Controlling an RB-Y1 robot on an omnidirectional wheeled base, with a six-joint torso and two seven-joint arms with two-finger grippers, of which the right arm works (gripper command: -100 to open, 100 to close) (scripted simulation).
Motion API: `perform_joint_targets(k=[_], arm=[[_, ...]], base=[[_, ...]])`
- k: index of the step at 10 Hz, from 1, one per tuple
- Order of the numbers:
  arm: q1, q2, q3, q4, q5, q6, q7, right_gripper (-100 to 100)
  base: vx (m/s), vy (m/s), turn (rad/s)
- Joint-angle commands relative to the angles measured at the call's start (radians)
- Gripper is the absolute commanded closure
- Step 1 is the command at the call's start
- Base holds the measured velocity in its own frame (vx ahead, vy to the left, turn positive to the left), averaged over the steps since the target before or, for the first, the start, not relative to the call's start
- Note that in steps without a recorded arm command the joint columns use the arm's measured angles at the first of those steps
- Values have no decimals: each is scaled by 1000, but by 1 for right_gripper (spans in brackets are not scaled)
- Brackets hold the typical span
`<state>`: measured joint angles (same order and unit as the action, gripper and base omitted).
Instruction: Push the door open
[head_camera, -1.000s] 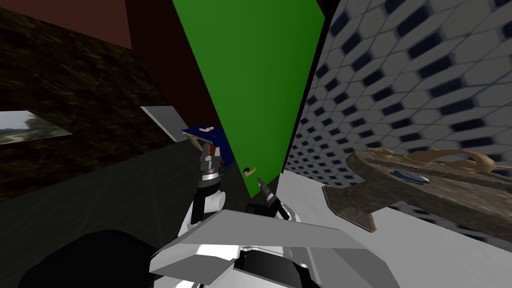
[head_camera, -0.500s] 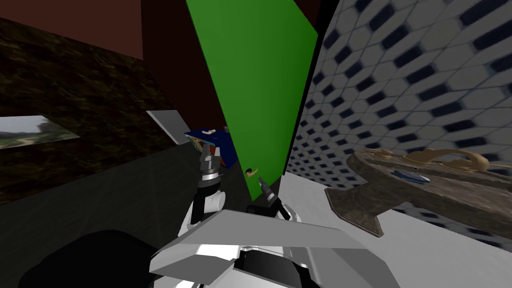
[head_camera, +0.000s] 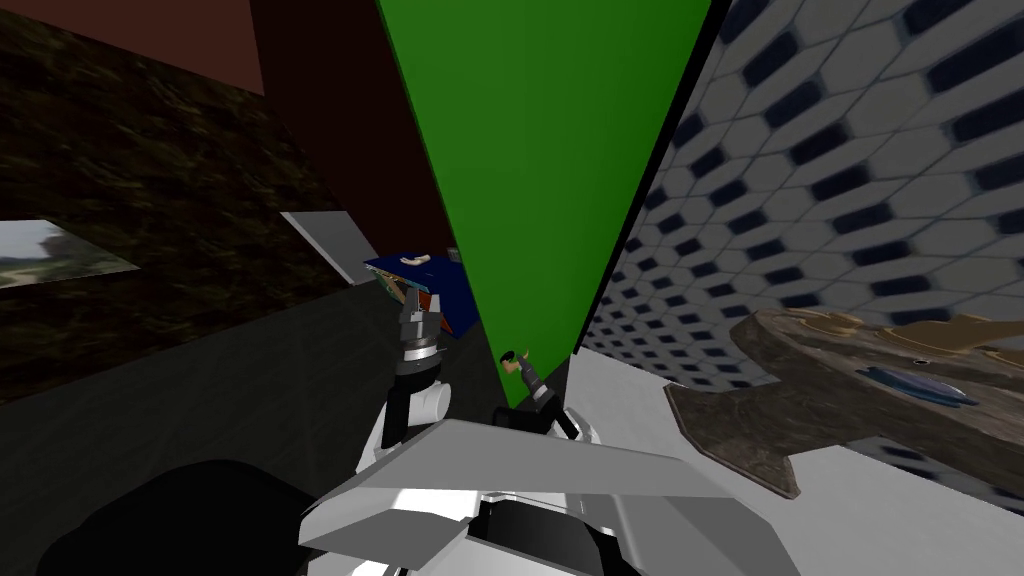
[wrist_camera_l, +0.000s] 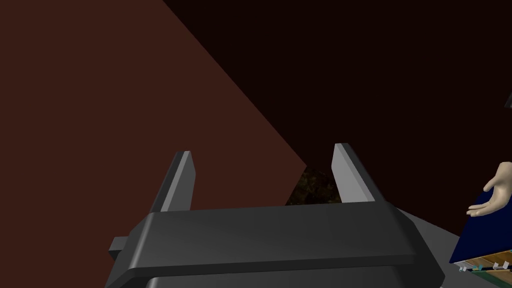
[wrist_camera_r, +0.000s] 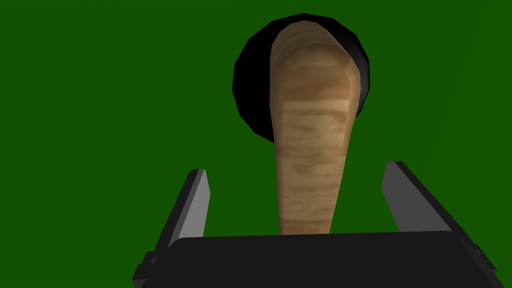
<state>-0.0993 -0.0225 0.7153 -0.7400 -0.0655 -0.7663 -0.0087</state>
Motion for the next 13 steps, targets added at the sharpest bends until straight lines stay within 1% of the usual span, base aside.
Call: perform_joint_targets(k=[1,6,7,9,13], arm=[[0,-1,0,0,0,1,0,100],[0,-1,0,0,0,1,0,100],[-4,-10,-18,0,-5,0,3,100],[-6,-18,-32,2,-10,0,6,100],[-10,-38,-87,11,-26,-1,16,100]], base=[[-7,-9,0],[-12,-14,4],[50,90,-16],[81,144,-34],[123,199,-50]])
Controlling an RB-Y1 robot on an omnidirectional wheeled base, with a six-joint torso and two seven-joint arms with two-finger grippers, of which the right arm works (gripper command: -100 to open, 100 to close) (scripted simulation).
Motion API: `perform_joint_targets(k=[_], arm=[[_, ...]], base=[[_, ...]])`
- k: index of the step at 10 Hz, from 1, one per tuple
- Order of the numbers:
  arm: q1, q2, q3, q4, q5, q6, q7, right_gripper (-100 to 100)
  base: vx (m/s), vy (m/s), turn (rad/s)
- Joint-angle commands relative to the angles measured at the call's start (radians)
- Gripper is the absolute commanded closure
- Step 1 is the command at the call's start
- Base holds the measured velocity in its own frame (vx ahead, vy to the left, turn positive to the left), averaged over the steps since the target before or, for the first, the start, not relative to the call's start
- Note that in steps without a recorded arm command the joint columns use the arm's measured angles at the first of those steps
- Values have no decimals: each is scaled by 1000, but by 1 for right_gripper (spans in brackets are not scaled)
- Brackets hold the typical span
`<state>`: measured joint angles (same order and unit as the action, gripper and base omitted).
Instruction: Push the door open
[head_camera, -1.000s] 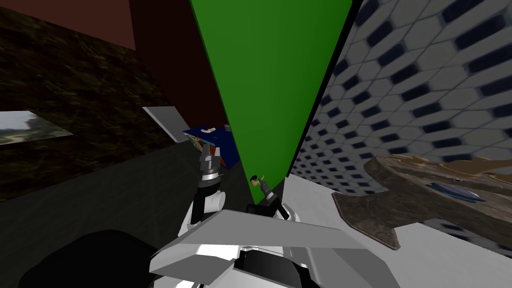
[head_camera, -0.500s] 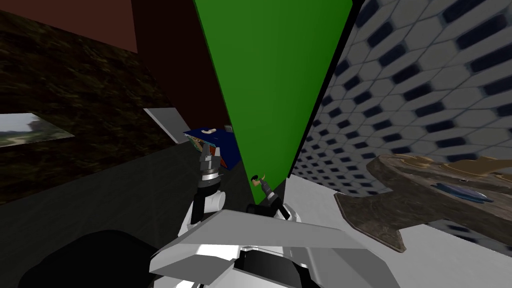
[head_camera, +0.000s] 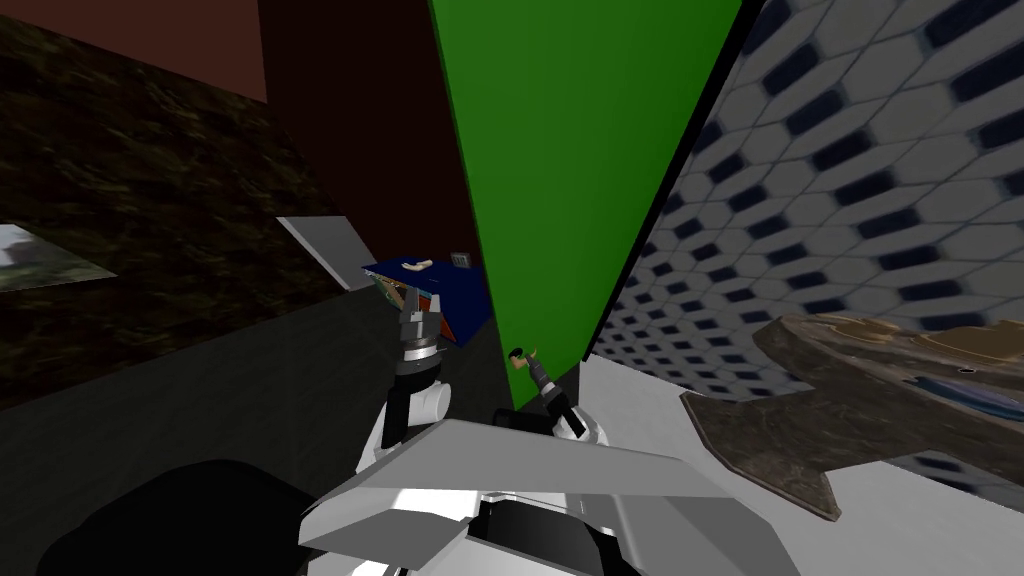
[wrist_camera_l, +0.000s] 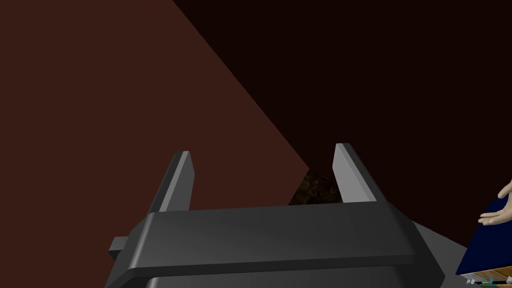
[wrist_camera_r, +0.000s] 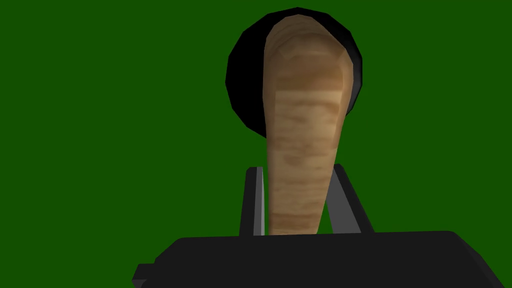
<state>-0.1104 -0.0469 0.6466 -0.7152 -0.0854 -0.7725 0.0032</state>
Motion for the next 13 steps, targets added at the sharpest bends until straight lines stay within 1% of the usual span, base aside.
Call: perform_joint_targets(k=[1,2,4,6,7,8,9,10,13], arm=[[0,-17,-35,-12,-11,4,7,100],[0,-19,-43,-11,-13,4,9,100],[-3,-22,-78,-5,-23,3,15,100],[-4,-23,-96,-3,-29,3,19,100],[-6,-22,-113,0,-34,2,22,100],[-6,-22,-122,1,-37,2,24,100],[-7,-20,-140,4,-42,1,27,100],[-8,-19,-148,5,-44,1,29,100],[-11,-9,-189,11,-56,0,36,100]], base=[[140,215,-49],[115,168,-36],[120,153,-50],[112,133,-57],[116,126,-37],[114,143,-31],[143,179,-74],[127,167,-58],[98,152,-50]])
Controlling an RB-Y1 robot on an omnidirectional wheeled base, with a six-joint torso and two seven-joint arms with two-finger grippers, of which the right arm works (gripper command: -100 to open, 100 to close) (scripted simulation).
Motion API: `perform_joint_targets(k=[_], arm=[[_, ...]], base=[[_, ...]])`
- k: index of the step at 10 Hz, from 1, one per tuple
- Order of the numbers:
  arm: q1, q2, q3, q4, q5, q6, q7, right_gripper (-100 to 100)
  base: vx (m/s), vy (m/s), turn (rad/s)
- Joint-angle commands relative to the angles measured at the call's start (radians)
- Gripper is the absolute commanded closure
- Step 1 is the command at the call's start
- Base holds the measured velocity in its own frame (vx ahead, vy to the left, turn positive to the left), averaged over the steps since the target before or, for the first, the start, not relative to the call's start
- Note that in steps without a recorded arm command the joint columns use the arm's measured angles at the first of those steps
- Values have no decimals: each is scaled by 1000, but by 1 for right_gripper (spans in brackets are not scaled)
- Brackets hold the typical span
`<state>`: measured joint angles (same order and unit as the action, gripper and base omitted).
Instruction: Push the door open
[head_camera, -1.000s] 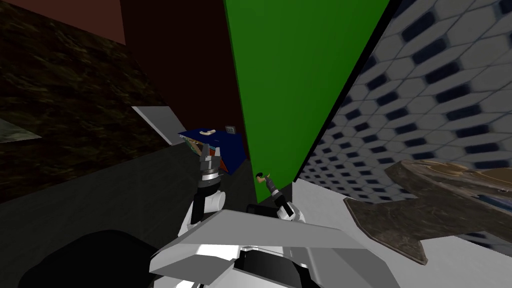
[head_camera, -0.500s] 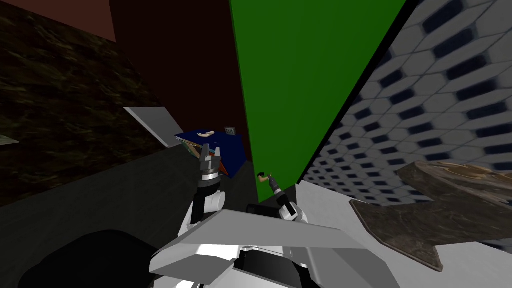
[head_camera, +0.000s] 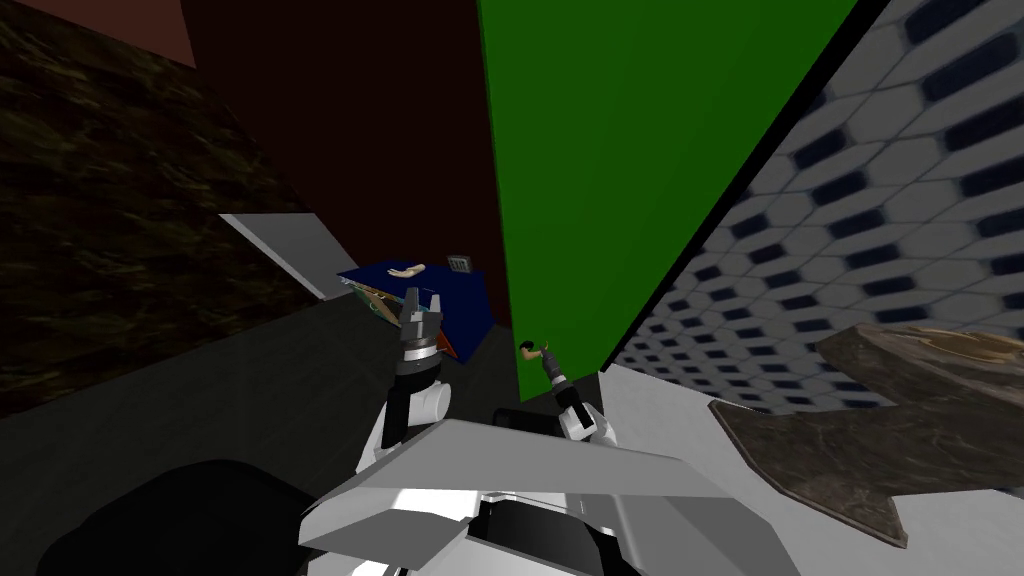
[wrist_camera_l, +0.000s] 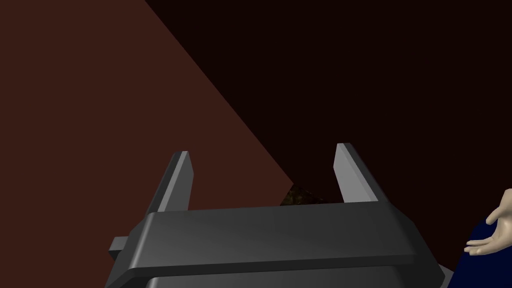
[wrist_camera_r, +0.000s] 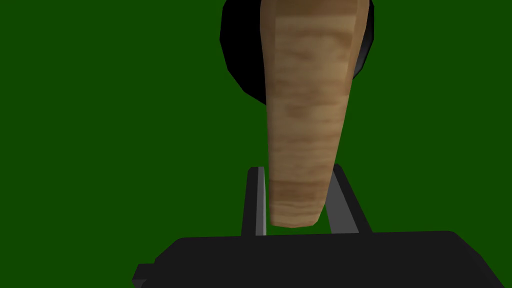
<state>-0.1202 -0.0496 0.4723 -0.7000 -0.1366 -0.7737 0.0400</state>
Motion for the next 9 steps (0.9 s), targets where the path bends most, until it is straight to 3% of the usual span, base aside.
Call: perform_joint_targets(k=[1,6,7,8,9], arm=[[-2,-2,-29,-2,-9,1,2,100],[-7,27,-85,6,-26,-1,13,100],[-3,12,-88,-4,-28,3,12,100],[-7,0,-115,1,-35,0,17,100],[-8,-1,-121,3,-36,0,19,100]], base=[[120,191,-77],[106,171,-59],[38,56,-48],[116,80,-49],[149,135,-61]])
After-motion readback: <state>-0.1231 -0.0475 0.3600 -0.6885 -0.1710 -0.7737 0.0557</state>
